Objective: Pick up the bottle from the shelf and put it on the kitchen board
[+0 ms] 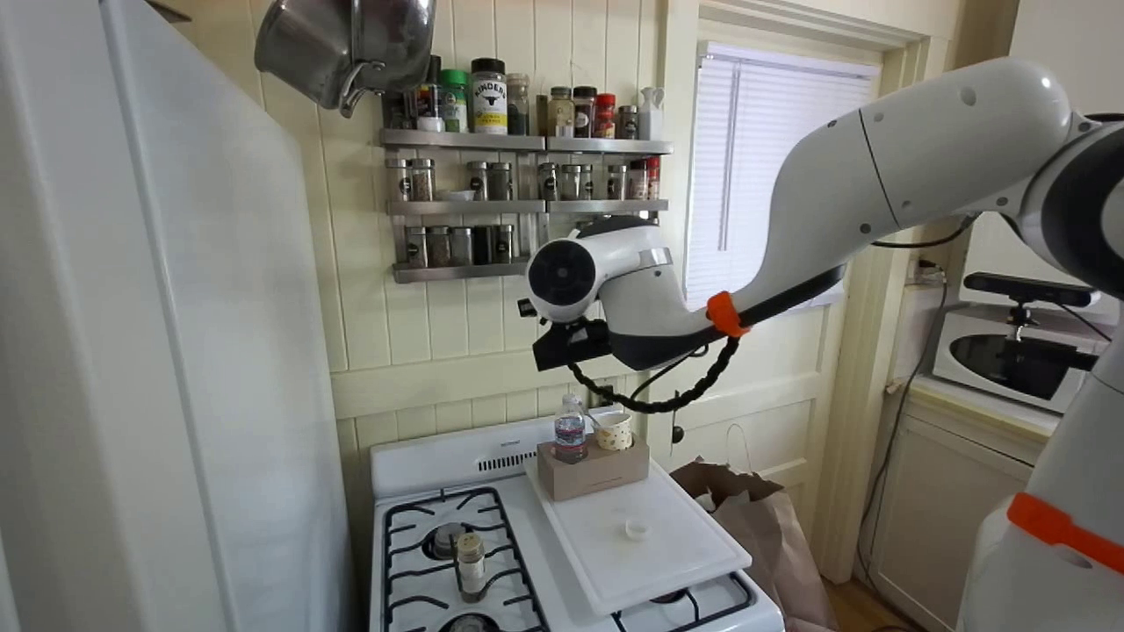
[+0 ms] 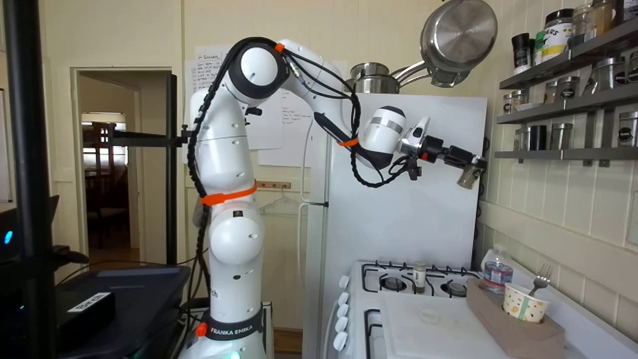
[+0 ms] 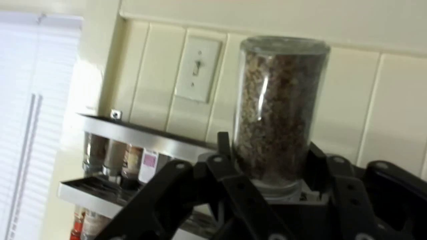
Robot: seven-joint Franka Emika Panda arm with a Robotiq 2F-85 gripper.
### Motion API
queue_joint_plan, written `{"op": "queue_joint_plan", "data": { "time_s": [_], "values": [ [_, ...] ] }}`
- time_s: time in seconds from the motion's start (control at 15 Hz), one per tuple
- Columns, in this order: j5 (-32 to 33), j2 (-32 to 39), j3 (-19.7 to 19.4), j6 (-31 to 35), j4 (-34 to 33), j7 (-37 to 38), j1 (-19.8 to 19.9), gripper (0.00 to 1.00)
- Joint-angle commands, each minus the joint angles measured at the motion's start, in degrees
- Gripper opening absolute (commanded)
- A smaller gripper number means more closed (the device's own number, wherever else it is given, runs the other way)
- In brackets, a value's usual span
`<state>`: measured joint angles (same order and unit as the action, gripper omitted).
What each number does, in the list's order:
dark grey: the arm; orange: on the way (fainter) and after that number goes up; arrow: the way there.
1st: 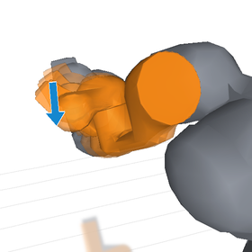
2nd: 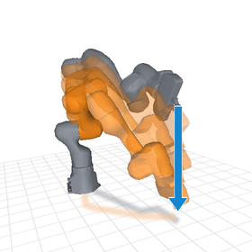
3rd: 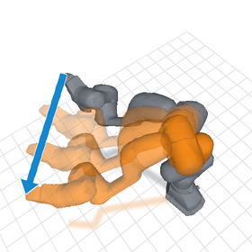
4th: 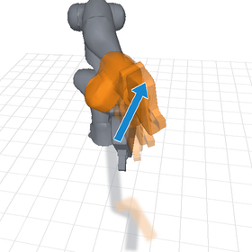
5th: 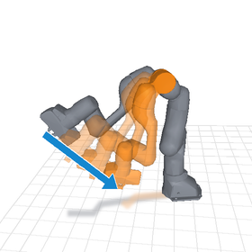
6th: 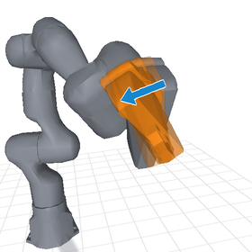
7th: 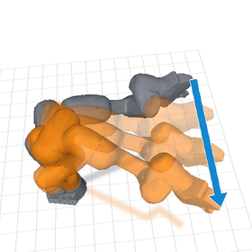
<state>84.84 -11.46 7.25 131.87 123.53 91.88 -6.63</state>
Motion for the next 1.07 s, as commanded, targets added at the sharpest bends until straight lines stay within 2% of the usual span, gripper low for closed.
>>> {"op": "queue_joint_plan", "data": {
  "time_s": [0.0, 0.2, 0.33, 0.4, 0.67, 0.73, 1.0],
  "values": [
    [-9.6, -4.6, -0.7, -5.1, 8.0, -0.2, -0.2, 0.25],
    [-13.5, -4.6, -1.3, -11.5, 11.8, 0.7, 0.9, 0.25],
    [-16.9, -3.8, -2.7, -11.8, 12.0, 1.4, 1.5, 0.25],
    [-13.9, -2.7, -1.9, -11.2, 10.6, 0.4, 1.2, 0.50],
    [-15.6, -2.7, -2.8, -11.2, 11.2, 0.6, 1.9, 0.50],
    [-15.7, -2.7, -2.8, -11.2, 11.2, 0.7, 1.9, 0.25],
    [-14.8, 7.0, 0.9, -26.0, 7.5, 10.3, 1.4, 0.25]
  ]
}}
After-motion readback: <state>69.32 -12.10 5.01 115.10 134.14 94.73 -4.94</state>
